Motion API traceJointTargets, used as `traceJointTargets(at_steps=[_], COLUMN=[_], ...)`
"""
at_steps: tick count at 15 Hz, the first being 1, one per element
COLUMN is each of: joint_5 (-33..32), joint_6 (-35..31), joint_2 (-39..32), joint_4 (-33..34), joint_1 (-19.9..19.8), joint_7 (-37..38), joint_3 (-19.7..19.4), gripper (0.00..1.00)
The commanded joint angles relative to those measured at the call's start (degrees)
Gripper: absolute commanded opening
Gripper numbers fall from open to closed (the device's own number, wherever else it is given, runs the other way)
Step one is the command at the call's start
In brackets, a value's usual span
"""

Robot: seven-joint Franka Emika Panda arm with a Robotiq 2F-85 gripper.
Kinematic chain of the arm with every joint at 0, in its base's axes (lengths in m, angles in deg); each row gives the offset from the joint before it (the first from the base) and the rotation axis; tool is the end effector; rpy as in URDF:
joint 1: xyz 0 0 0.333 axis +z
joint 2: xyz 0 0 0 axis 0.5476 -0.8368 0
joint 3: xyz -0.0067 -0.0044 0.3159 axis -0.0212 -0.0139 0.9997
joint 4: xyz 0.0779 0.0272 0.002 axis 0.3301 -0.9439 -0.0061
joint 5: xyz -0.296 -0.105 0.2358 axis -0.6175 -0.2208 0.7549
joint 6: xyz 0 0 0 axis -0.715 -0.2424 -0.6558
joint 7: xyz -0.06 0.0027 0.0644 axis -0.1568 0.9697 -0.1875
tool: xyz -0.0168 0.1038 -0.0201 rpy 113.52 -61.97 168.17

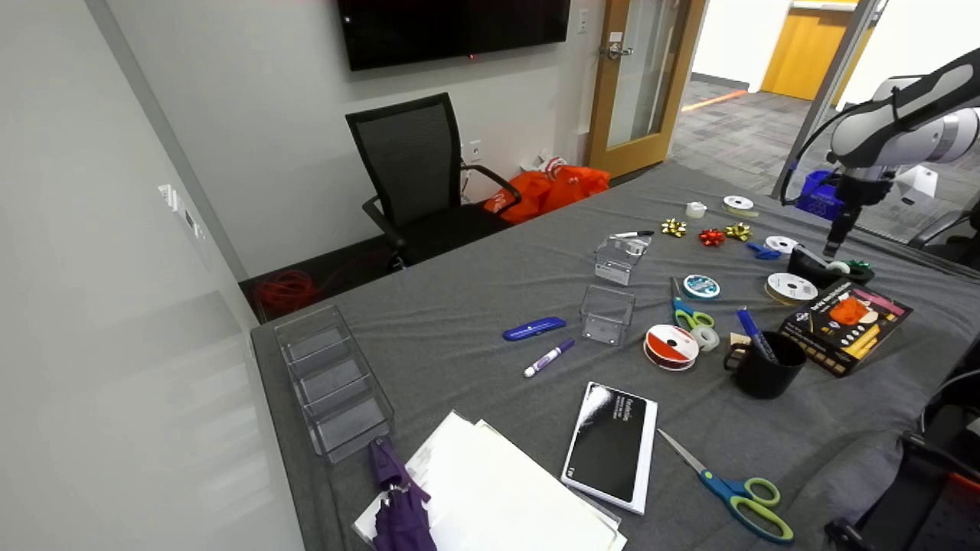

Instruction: Move the black object to the left

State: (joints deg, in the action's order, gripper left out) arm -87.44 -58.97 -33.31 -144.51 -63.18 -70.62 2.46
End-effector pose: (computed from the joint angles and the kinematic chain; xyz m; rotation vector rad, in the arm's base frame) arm 0.4881 -0.4194 0.2294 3.0954 0.3581 -0.1279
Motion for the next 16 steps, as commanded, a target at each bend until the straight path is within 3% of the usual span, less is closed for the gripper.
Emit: traceJointTargets(at_steps=[1, 16], joint_5=[-0.27, 0.30], joint_6=[0.21, -3.50], joint_2=[-0.09, -7.05], joint_4=[0.26, 4.03], joint_1=[-0.32, -4.27], joint_7=[0.25, -1.25], joint_3=[0.37, 1.06], gripper=[1.00, 1.00])
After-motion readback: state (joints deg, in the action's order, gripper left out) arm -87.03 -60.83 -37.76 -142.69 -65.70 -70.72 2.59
